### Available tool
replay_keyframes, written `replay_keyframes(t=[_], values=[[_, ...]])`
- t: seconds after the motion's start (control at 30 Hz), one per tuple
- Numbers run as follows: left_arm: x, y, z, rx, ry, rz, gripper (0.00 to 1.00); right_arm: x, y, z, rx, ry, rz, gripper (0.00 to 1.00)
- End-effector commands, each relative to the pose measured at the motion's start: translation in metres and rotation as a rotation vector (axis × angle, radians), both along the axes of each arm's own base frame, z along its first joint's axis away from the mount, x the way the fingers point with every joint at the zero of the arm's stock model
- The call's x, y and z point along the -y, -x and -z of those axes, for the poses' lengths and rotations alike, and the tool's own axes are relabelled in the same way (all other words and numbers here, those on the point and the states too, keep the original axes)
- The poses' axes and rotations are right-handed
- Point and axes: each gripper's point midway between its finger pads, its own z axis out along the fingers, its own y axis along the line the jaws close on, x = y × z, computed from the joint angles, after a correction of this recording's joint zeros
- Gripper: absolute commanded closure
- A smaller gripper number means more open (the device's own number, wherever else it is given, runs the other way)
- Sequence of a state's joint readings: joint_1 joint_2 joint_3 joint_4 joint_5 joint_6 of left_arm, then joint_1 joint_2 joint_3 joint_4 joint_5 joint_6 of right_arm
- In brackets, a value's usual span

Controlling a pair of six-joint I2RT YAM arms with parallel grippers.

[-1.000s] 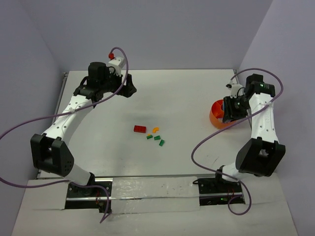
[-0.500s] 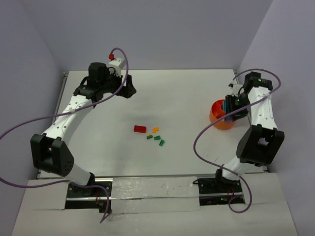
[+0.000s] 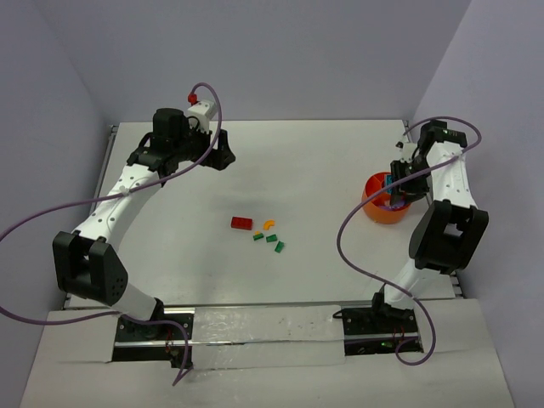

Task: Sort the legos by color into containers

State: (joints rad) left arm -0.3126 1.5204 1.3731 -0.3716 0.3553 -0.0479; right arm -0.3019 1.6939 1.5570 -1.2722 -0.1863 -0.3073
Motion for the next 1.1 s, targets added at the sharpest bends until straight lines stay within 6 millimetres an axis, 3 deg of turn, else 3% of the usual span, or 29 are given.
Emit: replay_keyframes(t=[0.0, 0.07, 0.23, 0.47, 0.7, 0.87, 0.93, 1.07], values=[[0.002, -0.003, -0.011, 0.025, 0.015, -0.003, 0.01, 0.009, -0.014, -0.011, 0.049, 0.033, 0.019, 0.99], [0.002, -0.004, -0.011, 0.026, 0.013, -0.007, 0.01, 0.009, -0.017, -0.01, 0.048, 0.033, 0.019, 0.91], [0.003, -0.004, -0.011, 0.024, 0.015, -0.004, 0.01, 0.011, -0.025, -0.009, 0.05, 0.035, 0.02, 0.83], [0.003, -0.004, -0.011, 0.021, 0.013, -0.003, 0.01, 0.009, -0.032, -0.009, 0.05, 0.035, 0.004, 0.45], [0.003, -0.004, -0.011, 0.022, 0.014, -0.005, 0.01, 0.003, -0.028, -0.015, 0.066, 0.025, -0.007, 0.35], [0.006, 0.007, -0.005, 0.017, 0.008, 0.05, 0.01, -0.011, -0.029, -0.044, 0.167, -0.015, -0.057, 0.34], [0.008, 0.017, 0.002, 0.024, -0.014, 0.121, 0.01, -0.021, -0.034, -0.067, 0.253, -0.036, -0.089, 0.33], [0.014, 0.047, 0.027, 0.051, -0.076, 0.338, 0.01, -0.038, -0.04, -0.102, 0.391, -0.075, -0.152, 0.19]])
